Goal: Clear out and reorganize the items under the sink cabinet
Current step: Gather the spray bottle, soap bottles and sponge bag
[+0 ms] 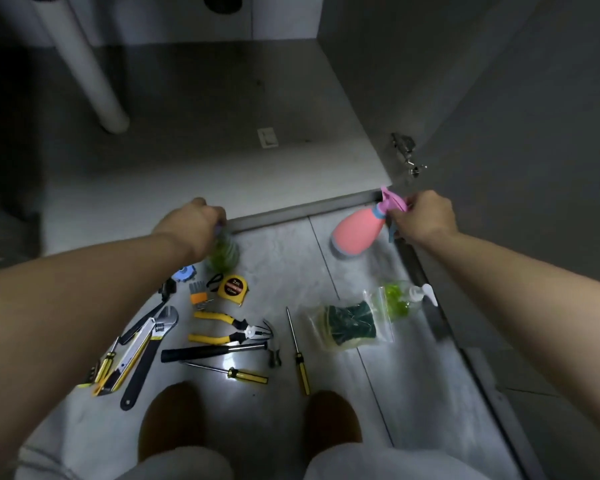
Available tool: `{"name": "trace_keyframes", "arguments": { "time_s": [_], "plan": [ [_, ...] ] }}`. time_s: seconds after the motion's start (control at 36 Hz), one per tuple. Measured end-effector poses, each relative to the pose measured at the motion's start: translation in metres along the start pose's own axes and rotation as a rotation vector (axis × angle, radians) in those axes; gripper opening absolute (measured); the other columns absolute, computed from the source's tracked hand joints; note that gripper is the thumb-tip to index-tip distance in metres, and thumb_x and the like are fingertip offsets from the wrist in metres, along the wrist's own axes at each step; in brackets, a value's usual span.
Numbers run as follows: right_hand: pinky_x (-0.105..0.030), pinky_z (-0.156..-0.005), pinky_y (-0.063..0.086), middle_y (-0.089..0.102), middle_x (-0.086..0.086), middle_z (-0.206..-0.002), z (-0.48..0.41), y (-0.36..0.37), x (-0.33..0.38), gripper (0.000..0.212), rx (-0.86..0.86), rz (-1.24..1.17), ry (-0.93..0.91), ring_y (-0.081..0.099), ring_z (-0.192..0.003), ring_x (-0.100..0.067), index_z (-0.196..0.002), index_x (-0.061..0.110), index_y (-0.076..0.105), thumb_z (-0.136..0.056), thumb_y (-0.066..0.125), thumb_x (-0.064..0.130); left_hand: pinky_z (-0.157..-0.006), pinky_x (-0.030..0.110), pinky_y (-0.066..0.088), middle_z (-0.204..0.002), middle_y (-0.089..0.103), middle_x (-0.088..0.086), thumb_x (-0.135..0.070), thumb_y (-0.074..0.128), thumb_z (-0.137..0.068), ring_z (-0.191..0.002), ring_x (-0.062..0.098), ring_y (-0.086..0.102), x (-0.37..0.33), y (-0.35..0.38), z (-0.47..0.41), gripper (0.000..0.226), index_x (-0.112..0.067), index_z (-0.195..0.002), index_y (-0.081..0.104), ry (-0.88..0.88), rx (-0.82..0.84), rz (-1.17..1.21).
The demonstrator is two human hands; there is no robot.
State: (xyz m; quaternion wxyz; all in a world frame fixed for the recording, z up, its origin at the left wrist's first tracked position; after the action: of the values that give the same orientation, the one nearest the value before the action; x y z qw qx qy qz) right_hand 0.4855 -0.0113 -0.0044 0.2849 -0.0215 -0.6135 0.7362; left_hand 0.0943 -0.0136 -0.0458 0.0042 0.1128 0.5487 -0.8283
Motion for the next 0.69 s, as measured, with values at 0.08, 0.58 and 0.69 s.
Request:
{"name": "trace_keyframes", "arguments": {
  "time_s": [0.08, 0.58, 0.69],
  "plan": [
    [-0.031, -0.073, 0.048, 0.072, -0.023, -0.093, -0.025, 0.014, 0.000, 0.039, -0.023, -0.042, 0.060, 0.070, -0.093, -0.034, -0.095, 0.006, 0.075, -0.090, 0.067, 0.044, -0.077, 0.035, 0.048, -0.104, 0.046, 0.005, -0.015, 0.061, -0.095, -0.088, 0.033, 0.058, -0.003, -0.001, -0.005, 0.019, -0.019, -0.113, 0.068, 0.011, -0.077, 0.049],
    [-0.040, -0.086, 0.051, 0.067, -0.028, -0.113, -0.073, 0.021, -0.018, 0.042, -0.163, -0.052, 0.130, 0.065, -0.107, -0.041, -0.111, 0.000, 0.068, -0.096, 0.061, 0.039, -0.071, 0.026, 0.041, -0.099, 0.059, 0.001, -0.029, 0.081, -0.083, -0.091, 0.018, 0.057, -0.083, 0.009, -0.028, 0.021, -0.023, -0.101, 0.071, 0.119, -0.160, 0.468],
    [-0.039, -0.085, 0.048, 0.063, -0.025, -0.118, -0.064, 0.016, -0.012, 0.037, -0.184, -0.057, 0.028, 0.062, -0.108, -0.043, -0.121, 0.005, 0.059, -0.098, 0.058, 0.033, -0.062, 0.014, 0.037, -0.095, 0.057, -0.007, -0.035, 0.081, -0.083, -0.087, 0.009, 0.057, -0.101, 0.009, -0.028, 0.021, -0.031, -0.097, 0.067, 0.149, -0.168, 0.549]
  ]
}}
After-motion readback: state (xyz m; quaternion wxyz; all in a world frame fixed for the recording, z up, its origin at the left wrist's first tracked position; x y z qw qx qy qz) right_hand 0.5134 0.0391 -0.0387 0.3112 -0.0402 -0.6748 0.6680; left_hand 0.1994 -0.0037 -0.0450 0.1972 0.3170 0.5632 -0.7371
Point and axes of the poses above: each hand's wrist, its own z-axis away from the middle knuckle, its own y-axis out of the palm, x = y × z, the point moved 10 cm from there along -z, towards the middle knuckle
